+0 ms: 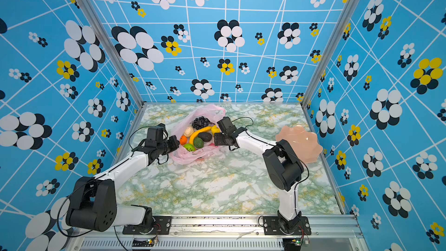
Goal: Take the fake fruits out of the plastic bag
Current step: 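Release the bag rim and move right gripper to the peach plate while left holds bag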
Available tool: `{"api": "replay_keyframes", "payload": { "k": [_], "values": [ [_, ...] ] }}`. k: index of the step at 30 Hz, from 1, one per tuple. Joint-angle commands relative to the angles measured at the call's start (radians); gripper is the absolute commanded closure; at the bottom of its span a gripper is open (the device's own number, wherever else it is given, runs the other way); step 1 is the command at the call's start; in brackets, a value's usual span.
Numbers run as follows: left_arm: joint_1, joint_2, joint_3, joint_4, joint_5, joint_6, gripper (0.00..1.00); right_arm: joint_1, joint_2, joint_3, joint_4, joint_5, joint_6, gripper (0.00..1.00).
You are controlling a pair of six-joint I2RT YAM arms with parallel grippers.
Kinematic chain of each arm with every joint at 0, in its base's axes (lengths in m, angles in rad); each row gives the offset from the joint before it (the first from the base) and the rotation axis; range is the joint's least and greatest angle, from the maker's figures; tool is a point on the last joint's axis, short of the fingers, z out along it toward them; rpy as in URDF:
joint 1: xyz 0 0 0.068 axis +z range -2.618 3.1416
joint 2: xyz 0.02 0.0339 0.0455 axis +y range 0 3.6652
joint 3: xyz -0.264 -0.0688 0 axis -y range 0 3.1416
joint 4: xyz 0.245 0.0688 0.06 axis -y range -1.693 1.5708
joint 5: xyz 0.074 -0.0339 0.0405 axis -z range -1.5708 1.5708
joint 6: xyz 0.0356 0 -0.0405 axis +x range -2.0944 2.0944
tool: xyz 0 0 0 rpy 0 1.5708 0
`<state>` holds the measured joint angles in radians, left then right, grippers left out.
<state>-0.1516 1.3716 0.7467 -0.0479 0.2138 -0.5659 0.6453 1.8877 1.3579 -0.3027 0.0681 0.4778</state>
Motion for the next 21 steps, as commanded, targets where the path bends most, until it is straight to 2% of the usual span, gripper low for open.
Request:
{"api": "replay_keyframes", "payload": {
  "k": [1, 6, 12, 16, 21],
  "values": [
    [-0.023, -0.035, -0.037, 0.067, 0.016, 0.012, 1.00, -0.006, -0.118, -0.059, -0.024, -0.028, -0.032, 0.10],
    [-0.038, -0.052, -0.081, 0.128, 0.015, 0.019, 1.00, -0.028, -0.305, -0.162, -0.124, 0.061, -0.078, 0.09],
    [-0.047, -0.062, -0.134, 0.210, 0.011, 0.028, 1.00, -0.106, -0.477, -0.240, -0.309, 0.255, -0.095, 0.09],
    [-0.054, -0.063, -0.159, 0.247, 0.003, 0.031, 1.00, -0.210, -0.518, -0.266, -0.390, 0.320, -0.082, 0.11],
    [-0.054, -0.073, -0.177, 0.262, -0.005, 0.037, 1.00, -0.317, -0.467, -0.261, -0.426, 0.341, -0.069, 0.15]
  ]
}}
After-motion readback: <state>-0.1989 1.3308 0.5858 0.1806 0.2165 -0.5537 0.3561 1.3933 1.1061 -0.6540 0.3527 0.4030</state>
